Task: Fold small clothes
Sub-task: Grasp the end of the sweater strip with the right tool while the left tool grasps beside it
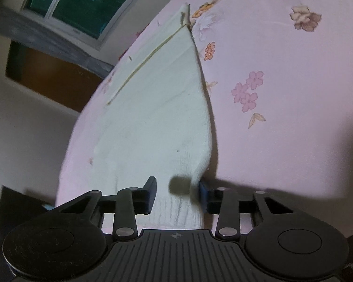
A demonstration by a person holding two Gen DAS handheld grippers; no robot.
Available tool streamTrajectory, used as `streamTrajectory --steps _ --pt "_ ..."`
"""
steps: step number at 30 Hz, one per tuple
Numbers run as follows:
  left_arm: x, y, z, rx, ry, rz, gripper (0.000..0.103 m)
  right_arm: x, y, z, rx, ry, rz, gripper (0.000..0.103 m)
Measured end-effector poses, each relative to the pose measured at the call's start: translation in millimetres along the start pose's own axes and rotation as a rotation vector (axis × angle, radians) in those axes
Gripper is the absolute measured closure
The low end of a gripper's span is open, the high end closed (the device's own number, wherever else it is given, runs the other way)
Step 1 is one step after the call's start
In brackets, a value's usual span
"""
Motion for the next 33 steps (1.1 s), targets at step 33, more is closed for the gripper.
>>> streamTrajectory --steps 33 --pt "8 9 -6 -0.079 -0.114 0.062 0.1 5 0 16 -0.042 -0.006 0.017 0.1"
Point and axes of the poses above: each gripper's, at about its wrist camera, not at the fingertips, and x roughly against the way its jaws point, z to its right, y to its underside, the point moved 5 cm from there along -x, roughly the way its jaws point, and after that the axes turned 9 degrees about x, right-handed, at the moved point
